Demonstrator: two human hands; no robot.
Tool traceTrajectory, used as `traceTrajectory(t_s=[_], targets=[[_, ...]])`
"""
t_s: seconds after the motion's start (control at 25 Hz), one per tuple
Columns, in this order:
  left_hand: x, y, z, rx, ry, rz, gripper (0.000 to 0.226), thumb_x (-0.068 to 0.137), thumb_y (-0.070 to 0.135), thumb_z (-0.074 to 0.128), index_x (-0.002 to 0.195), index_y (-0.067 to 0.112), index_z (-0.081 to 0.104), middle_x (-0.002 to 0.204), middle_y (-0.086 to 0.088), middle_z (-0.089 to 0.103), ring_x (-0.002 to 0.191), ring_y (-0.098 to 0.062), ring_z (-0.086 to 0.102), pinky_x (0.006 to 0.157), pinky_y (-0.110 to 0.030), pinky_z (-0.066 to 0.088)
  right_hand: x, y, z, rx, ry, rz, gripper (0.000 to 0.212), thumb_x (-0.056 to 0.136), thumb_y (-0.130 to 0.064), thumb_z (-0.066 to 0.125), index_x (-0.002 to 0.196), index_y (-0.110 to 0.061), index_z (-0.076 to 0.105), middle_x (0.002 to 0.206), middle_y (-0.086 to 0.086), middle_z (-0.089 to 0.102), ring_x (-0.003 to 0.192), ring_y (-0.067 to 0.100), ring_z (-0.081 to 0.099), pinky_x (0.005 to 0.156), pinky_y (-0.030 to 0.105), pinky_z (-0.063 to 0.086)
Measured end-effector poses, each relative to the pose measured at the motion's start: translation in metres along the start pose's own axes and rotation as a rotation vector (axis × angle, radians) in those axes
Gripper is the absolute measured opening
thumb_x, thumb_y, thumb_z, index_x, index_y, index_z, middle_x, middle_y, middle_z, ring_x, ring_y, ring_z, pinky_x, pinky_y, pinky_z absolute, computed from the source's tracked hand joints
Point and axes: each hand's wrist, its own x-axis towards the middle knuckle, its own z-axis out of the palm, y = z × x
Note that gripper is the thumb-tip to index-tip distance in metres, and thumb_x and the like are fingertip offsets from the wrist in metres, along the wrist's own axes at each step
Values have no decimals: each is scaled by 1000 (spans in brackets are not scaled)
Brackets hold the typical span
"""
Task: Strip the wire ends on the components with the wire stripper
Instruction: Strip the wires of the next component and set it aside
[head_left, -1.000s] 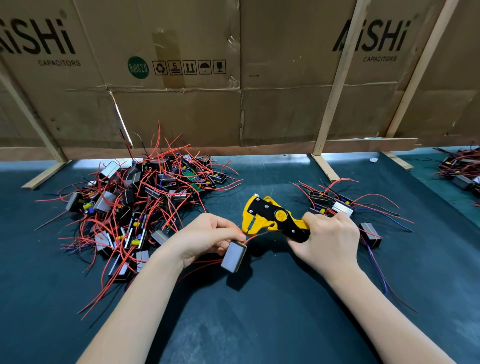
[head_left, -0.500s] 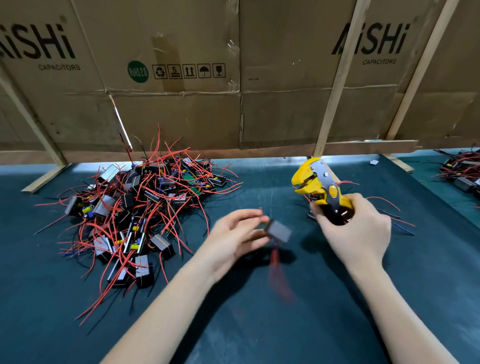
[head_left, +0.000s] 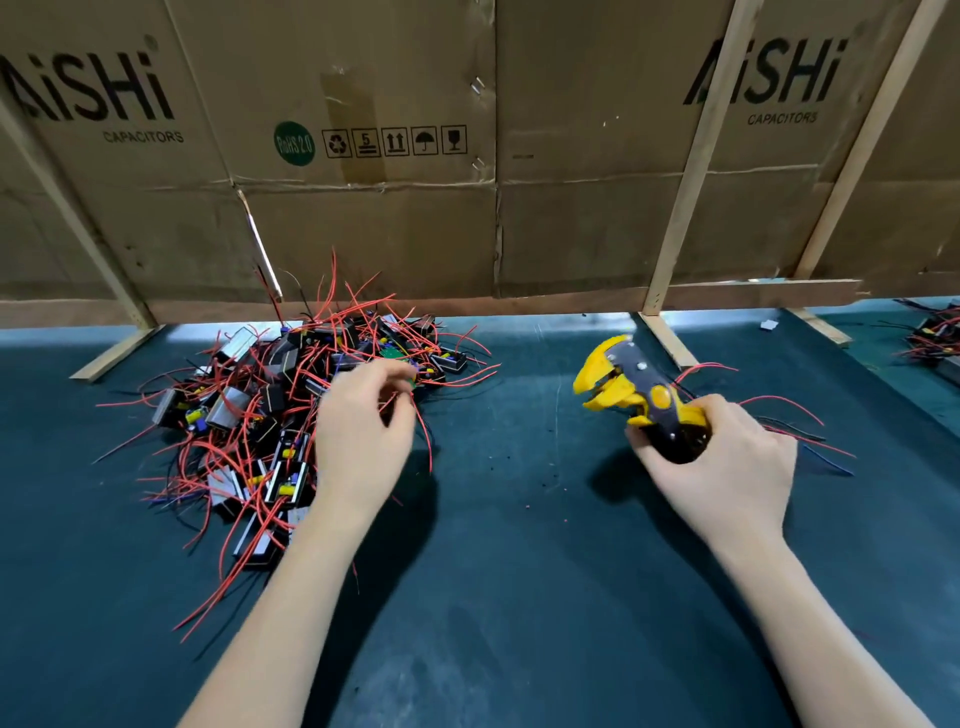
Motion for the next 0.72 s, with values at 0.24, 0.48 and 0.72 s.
traceTrajectory(t_s=[0.24, 0.48, 0.72], targets=[[9, -39, -13, 397, 20, -240, 37, 89, 4, 59, 126, 9, 62, 120, -16, 55, 112, -36, 49, 87, -45, 44, -9, 2, 13, -157, -3, -193, 43, 64, -54, 74, 78, -17, 57, 74, -2, 60, 76, 29, 60, 75, 39, 31], [14, -47, -17, 315, -7, -249, 39, 93, -1, 52, 130, 5, 59, 118, -18, 53, 104, -37, 57, 91, -46, 45, -9, 0, 11, -16, 9, -304, 45, 60, -54, 61, 84, -15, 62, 76, -2, 62, 76, 29, 60, 78, 39, 33], [13, -55, -19, 380, -15, -245, 25, 91, -1, 55, 115, 3, 62, 113, -21, 48, 103, -41, 52, 88, -47, 44, -10, 0, 20, -263, -117, -290, 50, 56, -50, 81, 82, -10, 65, 75, 6, 66, 75, 32, 62, 77, 40, 33]])
